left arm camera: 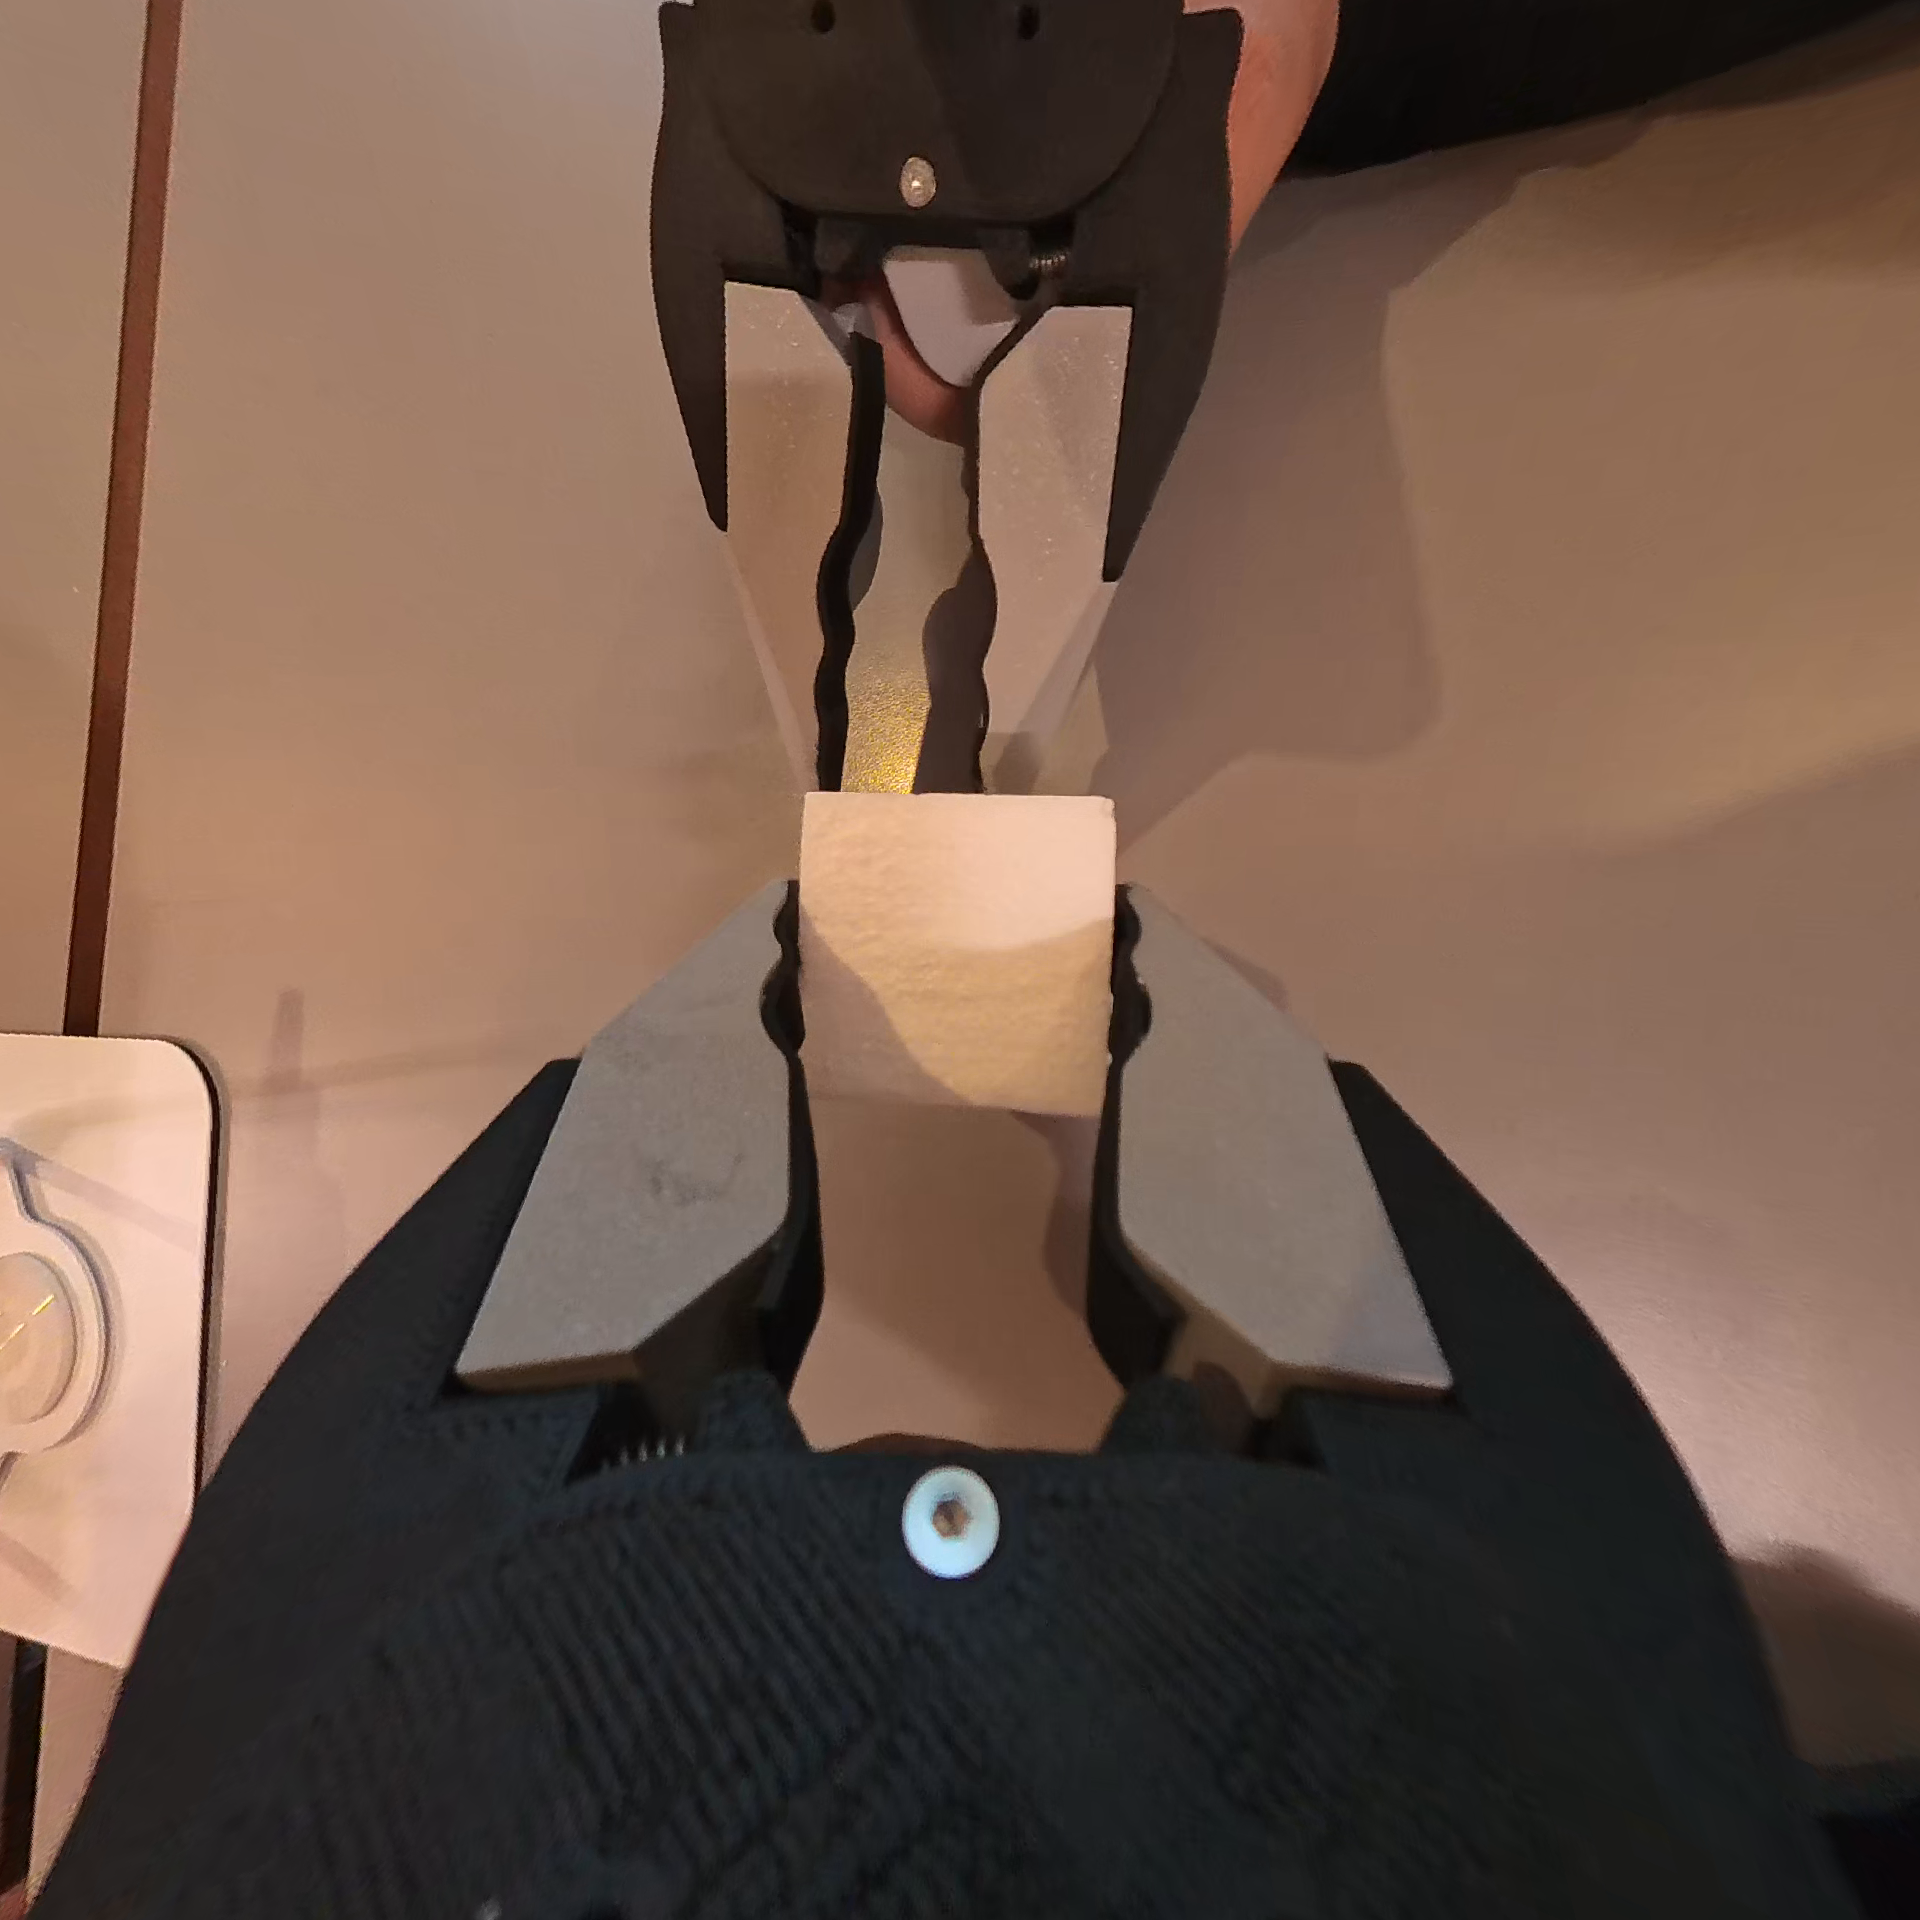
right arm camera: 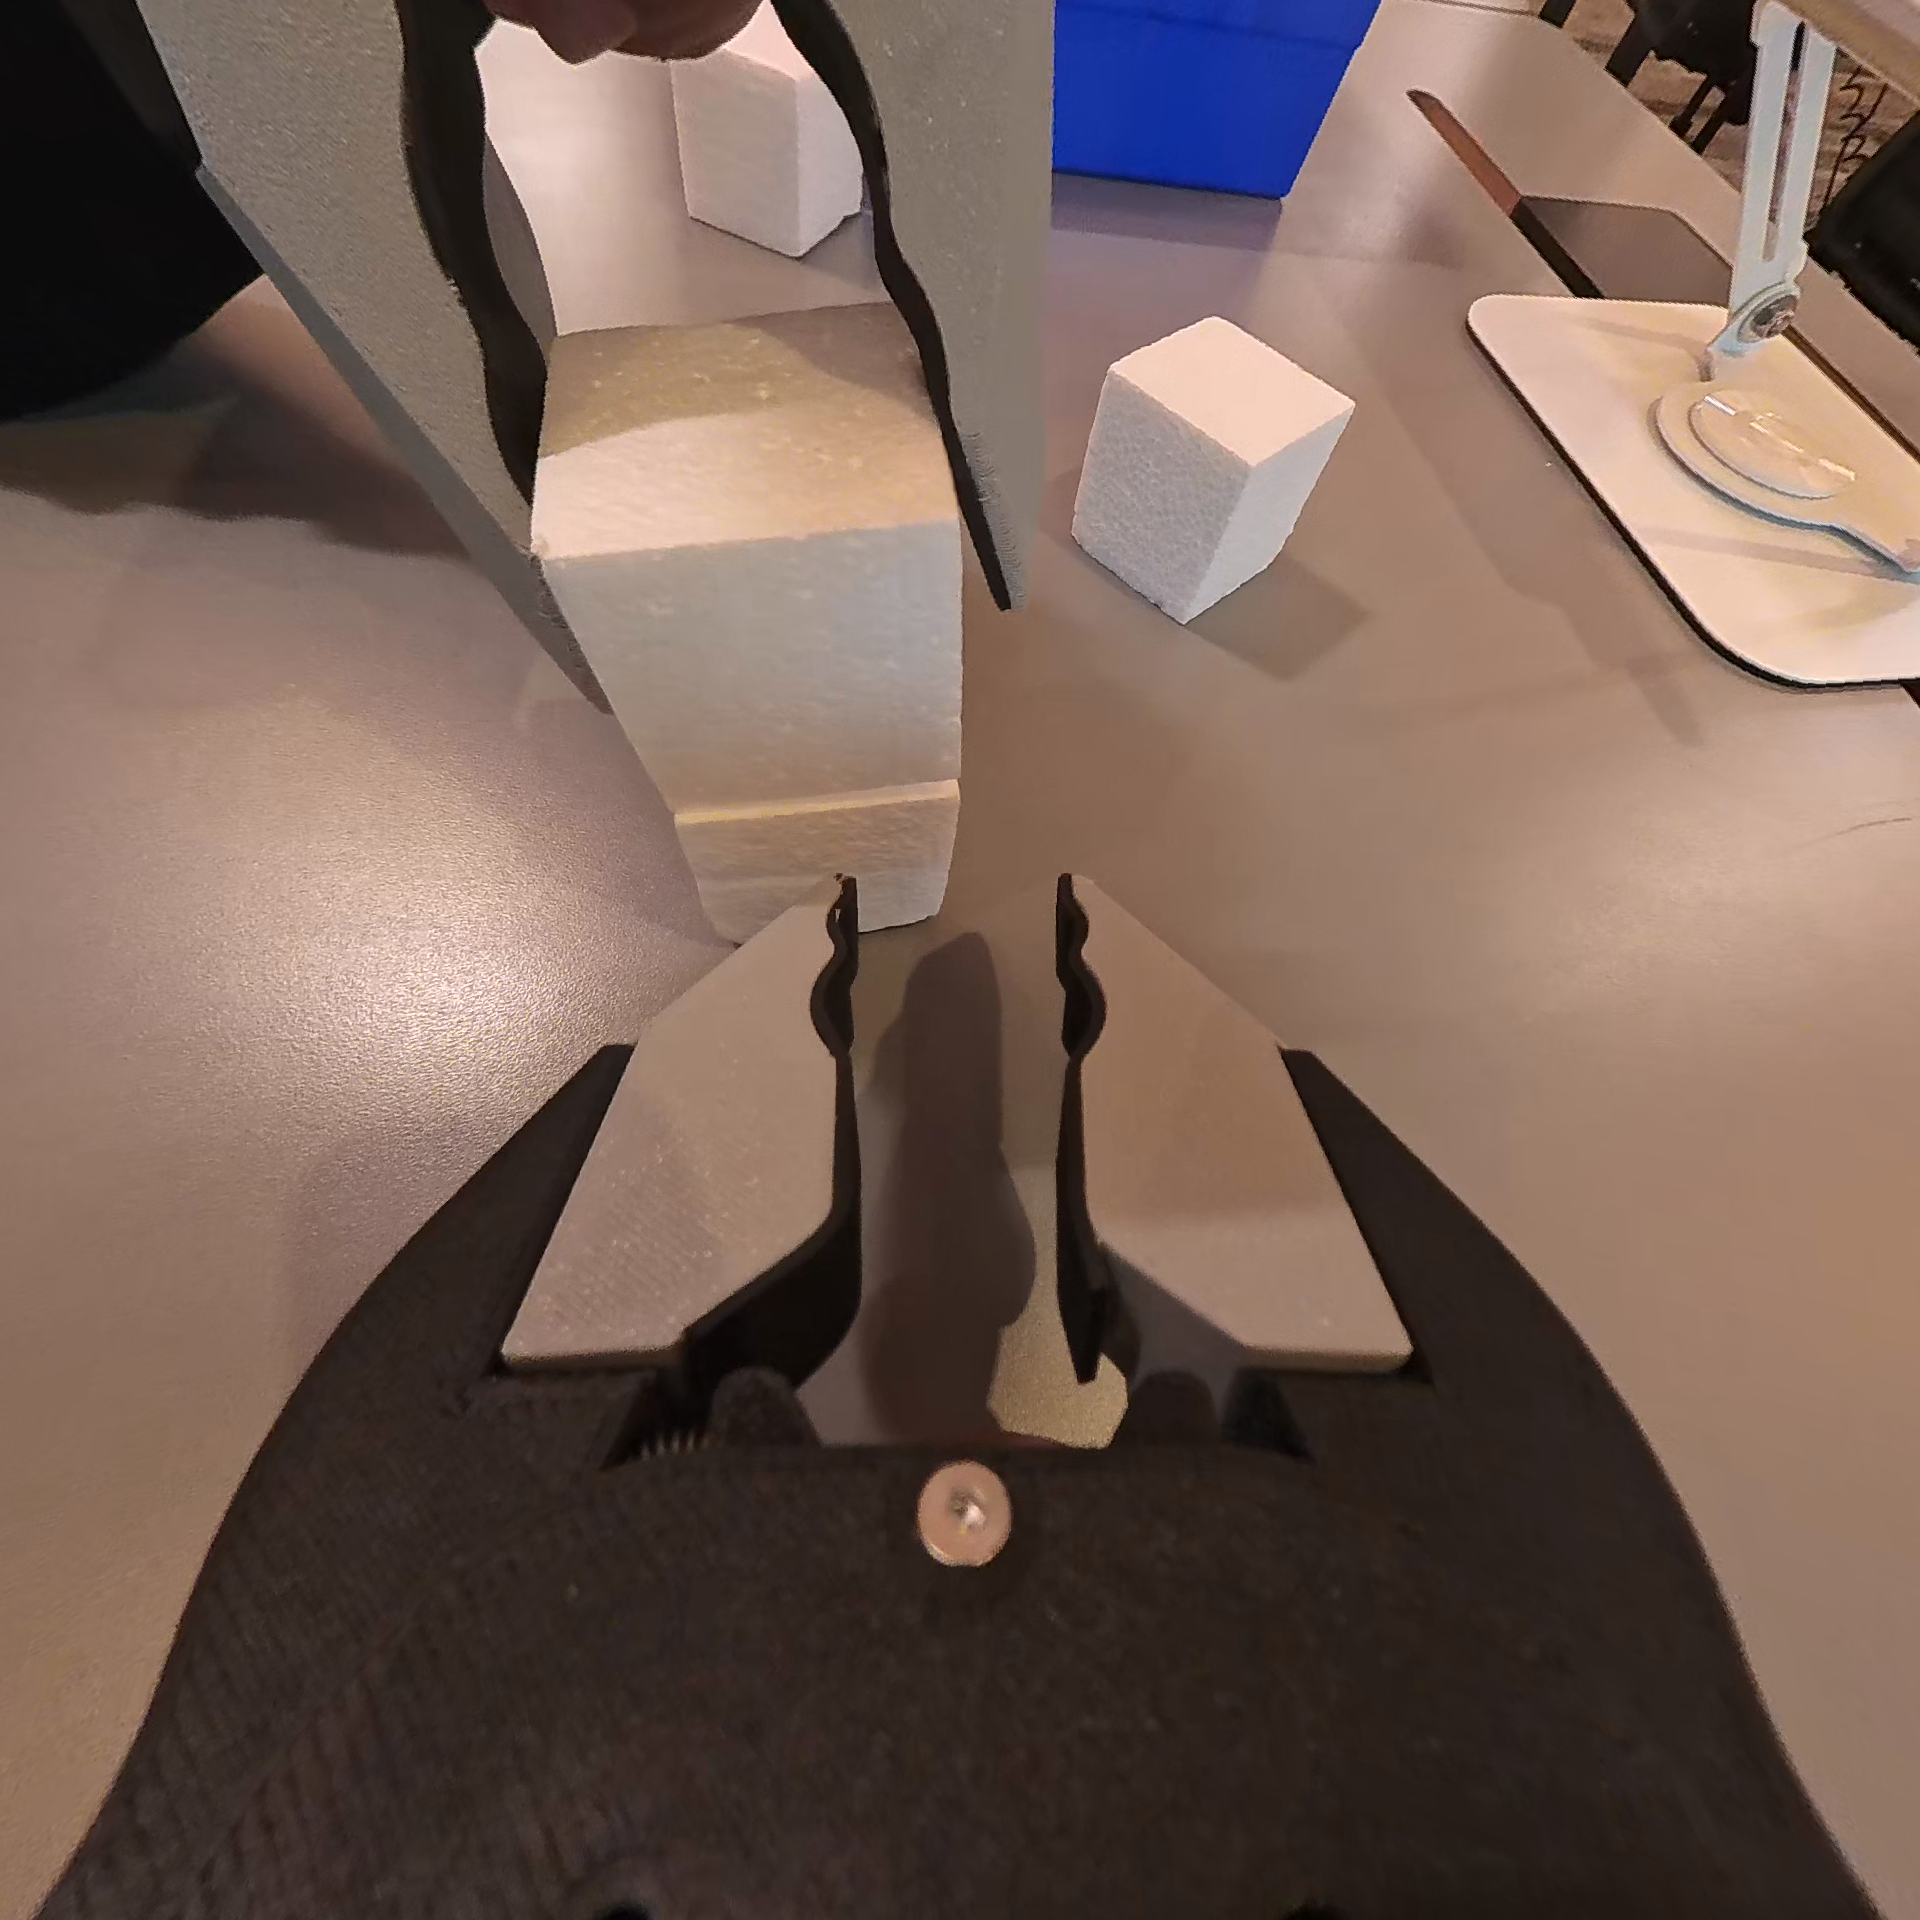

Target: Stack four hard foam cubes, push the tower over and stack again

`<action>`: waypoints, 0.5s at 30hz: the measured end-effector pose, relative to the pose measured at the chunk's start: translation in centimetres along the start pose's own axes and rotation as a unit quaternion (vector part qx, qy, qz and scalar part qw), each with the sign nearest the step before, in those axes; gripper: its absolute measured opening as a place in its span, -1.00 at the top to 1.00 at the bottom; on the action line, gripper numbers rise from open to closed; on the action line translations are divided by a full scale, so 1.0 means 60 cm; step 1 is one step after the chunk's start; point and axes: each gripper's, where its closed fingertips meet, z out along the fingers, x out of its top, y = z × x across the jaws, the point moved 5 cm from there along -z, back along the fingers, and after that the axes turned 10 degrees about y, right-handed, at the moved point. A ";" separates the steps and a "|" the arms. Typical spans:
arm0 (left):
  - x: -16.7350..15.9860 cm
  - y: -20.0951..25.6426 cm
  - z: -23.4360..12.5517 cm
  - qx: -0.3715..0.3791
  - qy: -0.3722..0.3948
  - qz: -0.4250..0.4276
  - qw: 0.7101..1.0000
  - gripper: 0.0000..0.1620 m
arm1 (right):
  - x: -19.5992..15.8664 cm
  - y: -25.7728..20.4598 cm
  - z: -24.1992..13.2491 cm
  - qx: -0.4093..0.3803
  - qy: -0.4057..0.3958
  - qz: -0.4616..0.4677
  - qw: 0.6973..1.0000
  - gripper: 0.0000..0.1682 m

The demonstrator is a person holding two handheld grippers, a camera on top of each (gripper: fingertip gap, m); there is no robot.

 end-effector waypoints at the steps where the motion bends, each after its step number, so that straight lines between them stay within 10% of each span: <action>1: 0.000 0.000 0.000 0.000 0.001 -0.002 1.000 0.30 | 0.000 0.000 0.000 0.000 0.000 0.000 1.000 0.58; 15: -0.001 -0.005 0.001 0.003 0.003 -0.019 1.000 0.30 | 0.001 -0.002 0.000 0.002 0.001 -0.003 1.000 0.57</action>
